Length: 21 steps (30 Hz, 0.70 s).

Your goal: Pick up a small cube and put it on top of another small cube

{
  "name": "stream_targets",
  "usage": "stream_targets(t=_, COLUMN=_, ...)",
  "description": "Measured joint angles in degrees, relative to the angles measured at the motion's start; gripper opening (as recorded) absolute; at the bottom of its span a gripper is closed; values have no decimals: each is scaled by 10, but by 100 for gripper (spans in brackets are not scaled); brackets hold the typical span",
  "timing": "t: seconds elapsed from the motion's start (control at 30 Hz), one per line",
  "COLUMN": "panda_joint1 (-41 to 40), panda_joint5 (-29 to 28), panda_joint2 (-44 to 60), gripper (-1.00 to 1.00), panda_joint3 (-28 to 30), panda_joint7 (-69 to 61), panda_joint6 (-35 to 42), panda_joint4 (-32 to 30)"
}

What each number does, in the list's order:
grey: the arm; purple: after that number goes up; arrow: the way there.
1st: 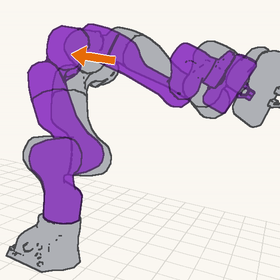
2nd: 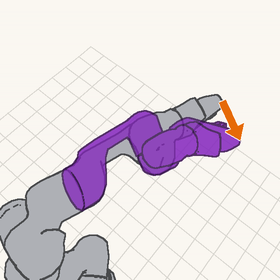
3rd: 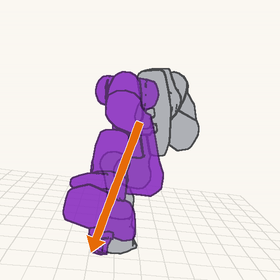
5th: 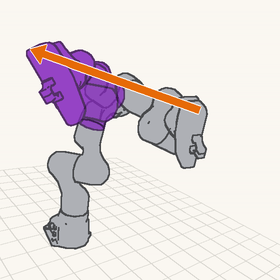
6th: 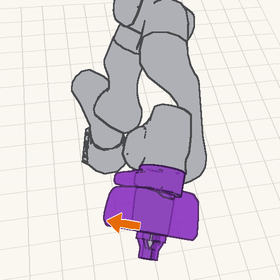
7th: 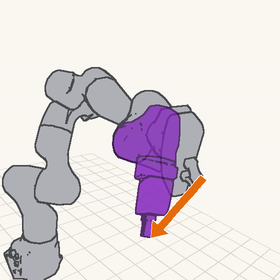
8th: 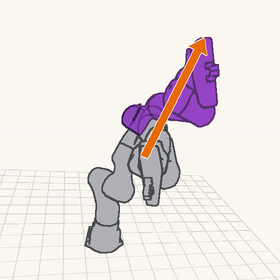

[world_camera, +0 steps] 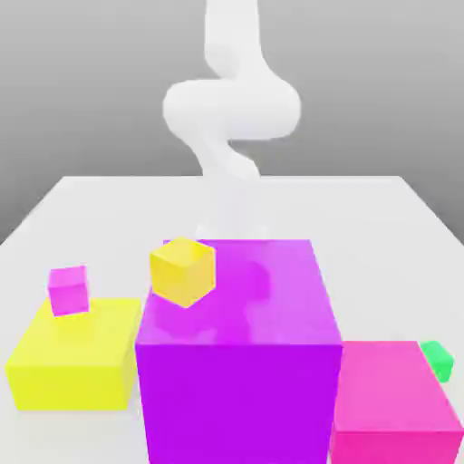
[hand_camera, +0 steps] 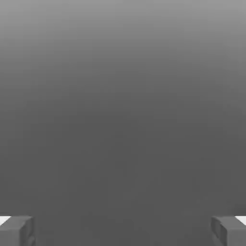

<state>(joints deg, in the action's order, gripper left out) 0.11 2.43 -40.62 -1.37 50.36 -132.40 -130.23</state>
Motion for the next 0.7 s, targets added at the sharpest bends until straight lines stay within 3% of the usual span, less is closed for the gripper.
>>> stream_targets(t=0.37, panda_joint1=-1, panda_joint5=53, panda_joint2=229, gripper=0, panda_joint3=-91, panda_joint7=241, panda_joint6=-27, panda_joint4=69)
stream_targets(t=0.7, panda_joint1=57, panda_joint5=-10, panda_joint2=441, gripper=0, panda_joint3=-144, panda_joint7=534, panda_joint6=-57, panda_joint4=129)
